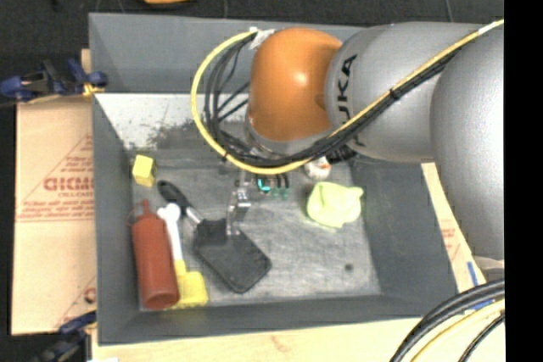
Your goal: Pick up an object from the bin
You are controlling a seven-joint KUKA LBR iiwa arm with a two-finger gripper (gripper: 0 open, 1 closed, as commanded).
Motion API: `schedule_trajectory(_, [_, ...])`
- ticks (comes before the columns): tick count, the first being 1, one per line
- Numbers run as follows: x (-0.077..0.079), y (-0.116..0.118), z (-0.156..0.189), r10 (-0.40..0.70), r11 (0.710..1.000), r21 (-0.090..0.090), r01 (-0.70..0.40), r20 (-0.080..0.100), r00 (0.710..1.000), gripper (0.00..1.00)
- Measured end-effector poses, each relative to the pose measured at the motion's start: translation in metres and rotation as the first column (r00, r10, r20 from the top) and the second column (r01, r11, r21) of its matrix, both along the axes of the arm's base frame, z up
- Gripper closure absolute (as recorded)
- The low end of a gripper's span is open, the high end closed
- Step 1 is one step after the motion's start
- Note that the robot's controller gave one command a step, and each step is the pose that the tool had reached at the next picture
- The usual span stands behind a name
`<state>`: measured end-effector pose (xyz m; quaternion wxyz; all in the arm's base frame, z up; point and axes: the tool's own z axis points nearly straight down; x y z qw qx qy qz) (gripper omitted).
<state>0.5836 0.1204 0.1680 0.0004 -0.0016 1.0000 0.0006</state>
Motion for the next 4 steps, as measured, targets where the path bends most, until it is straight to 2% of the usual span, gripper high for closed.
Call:
schedule_trajectory(1, [0.001, 0.000, 0.001, -0.003, 1.000, 0.000, 0.003, 0.003, 1.000, 0.00])
schedule_trajectory(2, [-0.024, -0.002, -0.059, 0.002, 1.000, 0.002, -0.002, 0.006, 1.000, 0.00])
schedule_trajectory(3, [-0.029, 0.001, -0.069, 0.000, 1.000, 0.005, 0.000, 0.004, 1.000, 0.00])
schedule_trajectory(4, [-0.044, 0.011, -0.052, -0.211, 0.977, 0.000, 0.211, 0.001, 0.977, 0.00])
